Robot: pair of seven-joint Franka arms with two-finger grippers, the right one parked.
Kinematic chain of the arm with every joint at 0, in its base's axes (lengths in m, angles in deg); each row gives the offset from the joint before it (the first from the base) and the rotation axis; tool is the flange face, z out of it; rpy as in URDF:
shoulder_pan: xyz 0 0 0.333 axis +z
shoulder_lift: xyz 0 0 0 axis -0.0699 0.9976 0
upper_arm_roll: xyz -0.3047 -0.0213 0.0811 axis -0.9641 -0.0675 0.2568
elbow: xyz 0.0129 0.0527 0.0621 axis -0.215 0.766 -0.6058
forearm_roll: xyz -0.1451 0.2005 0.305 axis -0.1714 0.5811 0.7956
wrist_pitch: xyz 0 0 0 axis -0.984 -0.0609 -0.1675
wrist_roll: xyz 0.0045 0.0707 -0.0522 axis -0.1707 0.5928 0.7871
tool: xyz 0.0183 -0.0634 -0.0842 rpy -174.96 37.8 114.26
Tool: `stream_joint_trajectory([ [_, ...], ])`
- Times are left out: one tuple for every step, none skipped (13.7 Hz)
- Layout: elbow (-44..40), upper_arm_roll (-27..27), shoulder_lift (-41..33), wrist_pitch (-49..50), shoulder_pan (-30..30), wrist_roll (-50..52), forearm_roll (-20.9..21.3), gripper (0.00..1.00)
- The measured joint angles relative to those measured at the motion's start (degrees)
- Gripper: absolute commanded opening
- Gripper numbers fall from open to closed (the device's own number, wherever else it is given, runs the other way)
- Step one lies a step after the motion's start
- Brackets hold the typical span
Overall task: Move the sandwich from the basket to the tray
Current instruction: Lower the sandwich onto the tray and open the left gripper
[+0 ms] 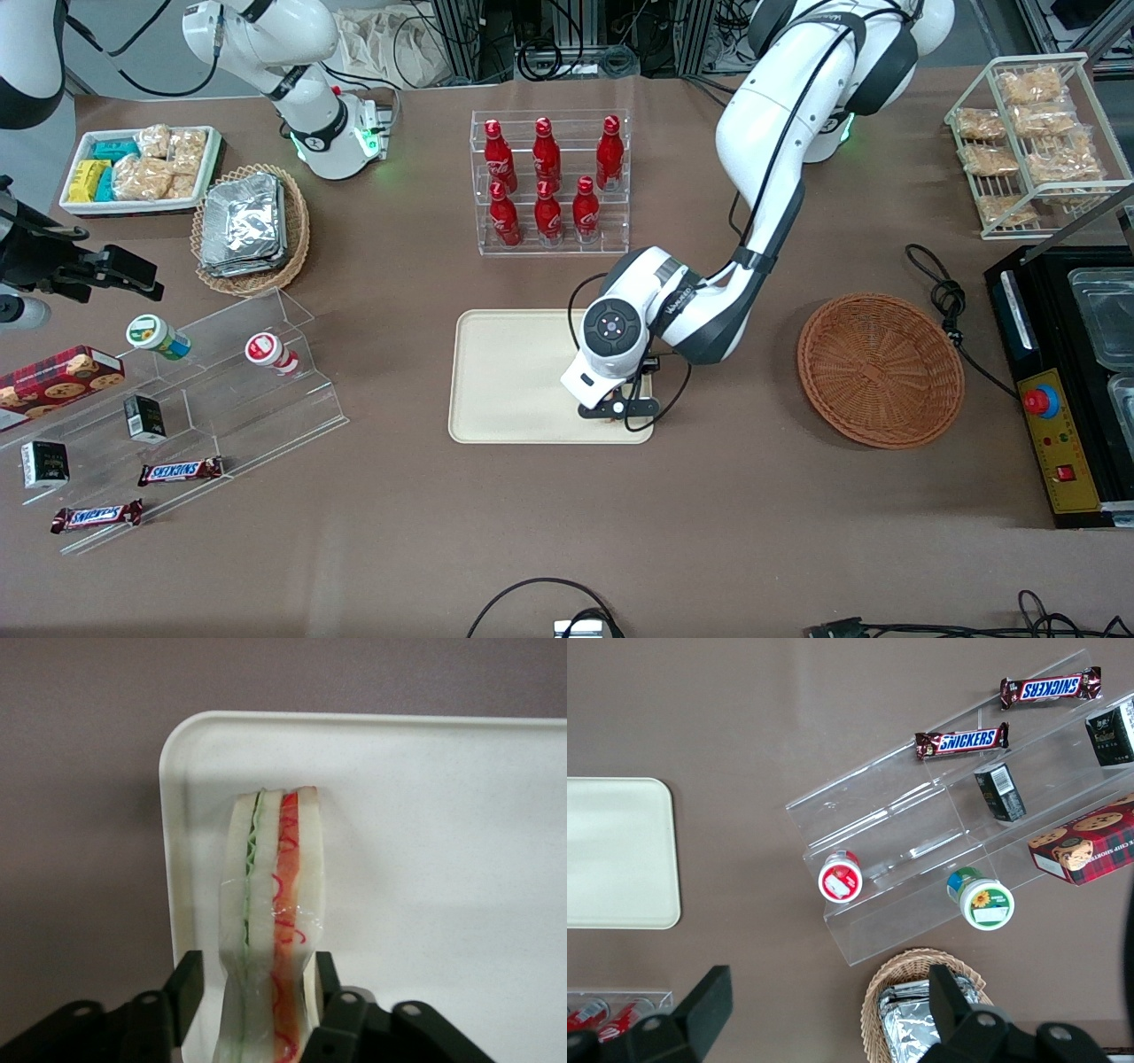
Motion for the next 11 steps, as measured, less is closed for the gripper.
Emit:
stream_joint_trajectory([
  [-0.43, 0.02, -0.01, 0.0, 0.08, 0.0, 0.0, 1.0],
  [-0.93, 0.09, -0.12, 0.02, 0.22, 0.0, 0.01, 1.0],
  [-1.55, 0.23, -0.57, 0.09, 0.42, 0.0, 0.06, 1.0],
  [-2.06, 0.37, -1.66, 0.87, 0.74, 0.0, 0.08, 1.0],
  [-1.89, 0.45, -3.61, 2.82, 1.13, -0.06, 0.11, 1.0],
  [-0.9, 0.61, -6.18, 4.47, 1.48, -0.09, 0.15, 1.0],
  [1.62, 0.74, -9.75, 5.43, 2.33, -0.09, 0.16, 1.0],
  [5.35, 0.72, -14.09, 5.82, 3.89, -0.52, 0.15, 1.0],
  [9.9, 0.72, -19.03, 5.94, 5.64, -1.7, 0.12, 1.0],
  [14.52, 0.73, -23.97, 6.16, 7.09, -2.92, 0.07, 1.0],
  [19.02, 0.78, -28.85, 6.65, 8.44, -4.3, 0.06, 1.0],
])
